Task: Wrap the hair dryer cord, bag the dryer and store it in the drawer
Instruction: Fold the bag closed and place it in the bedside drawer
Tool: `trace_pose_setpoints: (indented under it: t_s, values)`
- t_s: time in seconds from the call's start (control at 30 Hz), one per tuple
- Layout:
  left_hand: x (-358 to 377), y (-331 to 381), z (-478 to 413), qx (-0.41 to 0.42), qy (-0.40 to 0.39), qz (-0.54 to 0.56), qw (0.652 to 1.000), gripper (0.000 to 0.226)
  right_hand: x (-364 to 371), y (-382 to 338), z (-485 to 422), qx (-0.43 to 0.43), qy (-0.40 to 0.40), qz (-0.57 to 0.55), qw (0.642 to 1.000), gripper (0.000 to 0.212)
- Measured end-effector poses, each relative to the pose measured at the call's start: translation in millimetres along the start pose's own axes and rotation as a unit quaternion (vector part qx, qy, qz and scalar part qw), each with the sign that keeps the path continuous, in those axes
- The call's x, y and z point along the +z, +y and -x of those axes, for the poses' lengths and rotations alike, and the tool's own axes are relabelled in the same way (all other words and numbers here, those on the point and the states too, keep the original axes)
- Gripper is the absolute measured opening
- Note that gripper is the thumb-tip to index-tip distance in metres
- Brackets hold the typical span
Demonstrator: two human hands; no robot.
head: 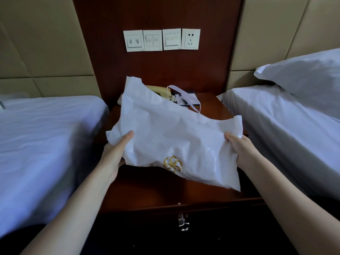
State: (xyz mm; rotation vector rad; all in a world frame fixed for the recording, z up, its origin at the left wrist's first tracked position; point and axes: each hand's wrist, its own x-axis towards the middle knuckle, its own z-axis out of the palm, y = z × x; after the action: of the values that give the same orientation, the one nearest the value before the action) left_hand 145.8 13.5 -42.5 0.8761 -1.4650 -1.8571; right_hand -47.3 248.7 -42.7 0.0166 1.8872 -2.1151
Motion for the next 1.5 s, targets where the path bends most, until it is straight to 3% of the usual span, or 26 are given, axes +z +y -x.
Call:
trace_pose_setpoints:
  t_s: [0.13,0.37,0.5,0.77,0.9,1.0,1.1,1.2,1.3,1.37,1.43,1.47,1.5]
  values:
    - [-10,14,-9,0.036,-0.03,-0.071,0.996,0.023,-4,-4,-4,0.012,-0.001,0.029,1.0,0.015]
    - [-16,27,-12,-0.079,-0.183,-0.201,0.959,0.025,-12,-8,-3,0.025,-0.018,0.073,0.997,0.008]
    - [-10,15,-7,-0.083,-0.151,-0.257,0.951,0.038,-16,-3,-2,0.035,-0.032,0.105,0.993,0.01]
    - [-15,-19,0,-0.06,-0.119,-0.297,0.946,0.022,-32,6,-6,0.067,-0.06,0.207,0.974,0.015]
    - [-21,-34,-2,-0.057,-0.12,-0.346,0.929,0.007,-31,13,-12,0.058,-0.062,0.254,0.963,0.022]
    - [-27,-43,-5,-0.062,-0.129,-0.403,0.904,0.016,-27,20,-12,0.058,-0.059,0.307,0.948,0.013]
    - [-31,-48,-7,-0.062,-0.126,-0.433,0.89,0.016,-22,28,-12,0.059,-0.054,0.379,0.922,0.026]
    - [-33,-52,-15,-0.04,-0.103,-0.476,0.872,0.016,-18,39,-17,0.06,-0.051,0.406,0.91,0.025]
    - [-32,-54,-24,-0.026,-0.081,-0.572,0.816,0.033,-12,42,-23,0.053,-0.046,0.425,0.902,0.023]
    - [-25,-53,-18,0.02,-0.038,-0.693,0.72,0.044,-10,41,-28,0.042,-0.044,0.436,0.898,0.025]
    - [-14,-50,-13,0.192,0.028,-0.765,0.614,0.054,-10,41,-34,0.032,-0.04,0.455,0.889,0.028]
    - [-9,-49,-12,0.295,0.027,-0.754,0.586,0.052,-10,41,-37,0.025,-0.037,0.468,0.883,0.029]
    - [-4,-48,-10,0.39,0.001,-0.711,0.585,0.046,-10,42,-38,0.017,-0.036,0.476,0.879,0.03]
